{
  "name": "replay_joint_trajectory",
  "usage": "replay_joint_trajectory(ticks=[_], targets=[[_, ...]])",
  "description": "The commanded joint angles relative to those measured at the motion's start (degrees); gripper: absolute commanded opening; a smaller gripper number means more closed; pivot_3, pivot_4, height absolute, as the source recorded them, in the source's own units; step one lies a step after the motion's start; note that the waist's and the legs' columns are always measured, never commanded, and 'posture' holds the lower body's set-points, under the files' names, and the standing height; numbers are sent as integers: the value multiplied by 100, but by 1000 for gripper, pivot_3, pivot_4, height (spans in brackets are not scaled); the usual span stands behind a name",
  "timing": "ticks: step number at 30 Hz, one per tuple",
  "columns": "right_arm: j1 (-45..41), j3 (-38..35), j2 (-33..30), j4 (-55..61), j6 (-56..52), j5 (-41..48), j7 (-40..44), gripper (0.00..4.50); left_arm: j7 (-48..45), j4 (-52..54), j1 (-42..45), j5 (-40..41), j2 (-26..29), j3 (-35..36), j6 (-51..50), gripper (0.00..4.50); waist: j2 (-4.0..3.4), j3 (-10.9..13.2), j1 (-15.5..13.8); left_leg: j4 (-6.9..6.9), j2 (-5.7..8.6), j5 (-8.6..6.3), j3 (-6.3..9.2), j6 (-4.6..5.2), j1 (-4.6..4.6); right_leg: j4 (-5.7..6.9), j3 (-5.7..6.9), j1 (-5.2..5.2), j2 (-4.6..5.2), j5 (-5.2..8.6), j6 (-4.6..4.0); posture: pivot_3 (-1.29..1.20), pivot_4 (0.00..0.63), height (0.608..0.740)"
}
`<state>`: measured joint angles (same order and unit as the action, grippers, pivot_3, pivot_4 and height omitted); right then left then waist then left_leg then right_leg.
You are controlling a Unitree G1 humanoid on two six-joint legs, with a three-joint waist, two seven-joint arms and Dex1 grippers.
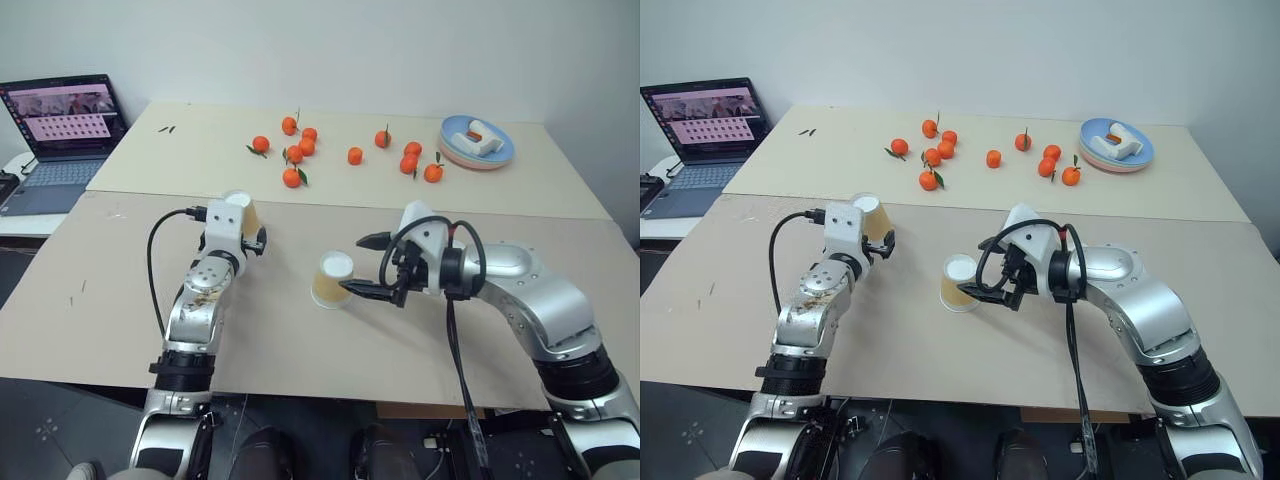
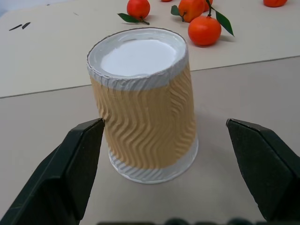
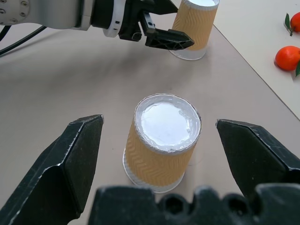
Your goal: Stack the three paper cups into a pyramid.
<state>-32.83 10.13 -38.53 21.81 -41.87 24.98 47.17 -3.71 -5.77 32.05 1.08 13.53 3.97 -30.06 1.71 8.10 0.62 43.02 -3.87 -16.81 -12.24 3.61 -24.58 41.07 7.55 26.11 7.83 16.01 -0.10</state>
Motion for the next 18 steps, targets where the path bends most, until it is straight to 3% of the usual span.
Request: replay_joint_trajectory(ticks=[1, 11, 18], targets=[[14, -248, -20, 207, 58, 2, -75, 4500, -68, -488, 486, -60, 144, 61, 538, 4435, 0, 0, 4, 0, 0, 0, 0, 0, 0, 0, 1, 0, 0, 0, 0, 0, 150, 686], [45, -254, -36, 236, 47, 2, -138, 4500, -232, -1844, 1295, 88, 311, 261, 1141, 4435, 1, 0, 17, 0, 2, 0, 0, 0, -5, -1, 4, 3, 0, 1, 1, 0, 150, 686], [46, -260, -32, 232, 52, 10, -140, 4500, -313, -2047, 1368, 122, 347, 279, 1328, 4435, 1, 0, 17, 0, 2, 0, 0, 0, -6, -1, 4, 4, 0, 1, 1, 0, 150, 686]])
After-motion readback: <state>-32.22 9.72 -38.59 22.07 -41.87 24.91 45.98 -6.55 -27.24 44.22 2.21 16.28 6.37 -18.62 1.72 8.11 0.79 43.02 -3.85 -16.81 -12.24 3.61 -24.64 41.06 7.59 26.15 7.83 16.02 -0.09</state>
